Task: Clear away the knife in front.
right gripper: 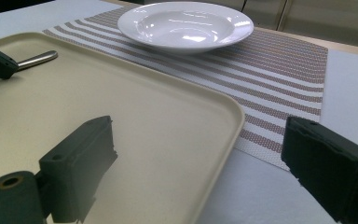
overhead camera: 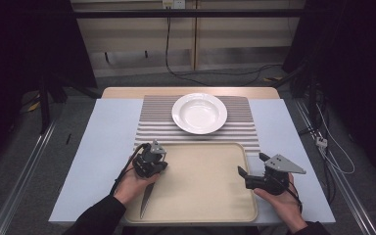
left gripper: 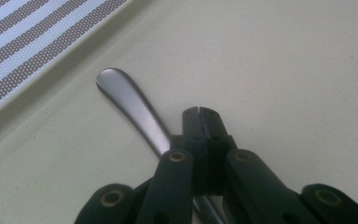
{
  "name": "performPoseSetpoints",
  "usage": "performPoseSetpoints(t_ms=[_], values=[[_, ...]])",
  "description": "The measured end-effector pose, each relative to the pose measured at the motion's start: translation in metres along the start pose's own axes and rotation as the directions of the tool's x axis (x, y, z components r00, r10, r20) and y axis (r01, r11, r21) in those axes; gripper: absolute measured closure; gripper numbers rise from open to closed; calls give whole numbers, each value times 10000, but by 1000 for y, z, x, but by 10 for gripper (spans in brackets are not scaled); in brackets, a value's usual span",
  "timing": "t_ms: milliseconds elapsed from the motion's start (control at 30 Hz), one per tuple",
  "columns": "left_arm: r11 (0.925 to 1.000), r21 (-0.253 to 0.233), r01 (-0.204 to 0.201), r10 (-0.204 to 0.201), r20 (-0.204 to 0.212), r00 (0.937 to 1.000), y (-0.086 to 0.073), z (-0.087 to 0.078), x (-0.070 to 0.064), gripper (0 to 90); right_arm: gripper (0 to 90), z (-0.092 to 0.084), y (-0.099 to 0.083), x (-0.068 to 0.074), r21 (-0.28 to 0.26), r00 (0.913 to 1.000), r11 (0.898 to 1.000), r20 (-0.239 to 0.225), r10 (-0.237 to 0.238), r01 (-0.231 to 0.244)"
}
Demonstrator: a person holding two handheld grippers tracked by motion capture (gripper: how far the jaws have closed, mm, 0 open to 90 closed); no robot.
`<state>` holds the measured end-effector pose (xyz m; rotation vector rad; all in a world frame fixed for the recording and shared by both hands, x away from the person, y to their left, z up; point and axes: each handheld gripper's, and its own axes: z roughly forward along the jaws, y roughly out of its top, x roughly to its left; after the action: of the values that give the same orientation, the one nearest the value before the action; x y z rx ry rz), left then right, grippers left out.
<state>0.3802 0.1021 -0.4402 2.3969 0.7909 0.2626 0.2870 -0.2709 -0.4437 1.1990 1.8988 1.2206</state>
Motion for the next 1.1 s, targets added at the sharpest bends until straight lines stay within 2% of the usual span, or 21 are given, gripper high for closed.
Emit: performPoseSetpoints(t_ms=[267, 967, 1100], values=[[9999, 94, 84, -84, -6, 10000, -5, -5, 3, 900, 96, 0, 0, 0, 8, 10000, 10000, 9, 36, -36], [9969, 55, 778, -777, -254, 9967, -25, -20, 23, 900, 96, 1, 0, 0, 16, 10000, 10000, -10, 35, -35], [9972, 51, 743, -741, -304, 9968, -27, -21, 24, 900, 96, 1, 0, 0, 28, 10000, 10000, 2, 29, -29]])
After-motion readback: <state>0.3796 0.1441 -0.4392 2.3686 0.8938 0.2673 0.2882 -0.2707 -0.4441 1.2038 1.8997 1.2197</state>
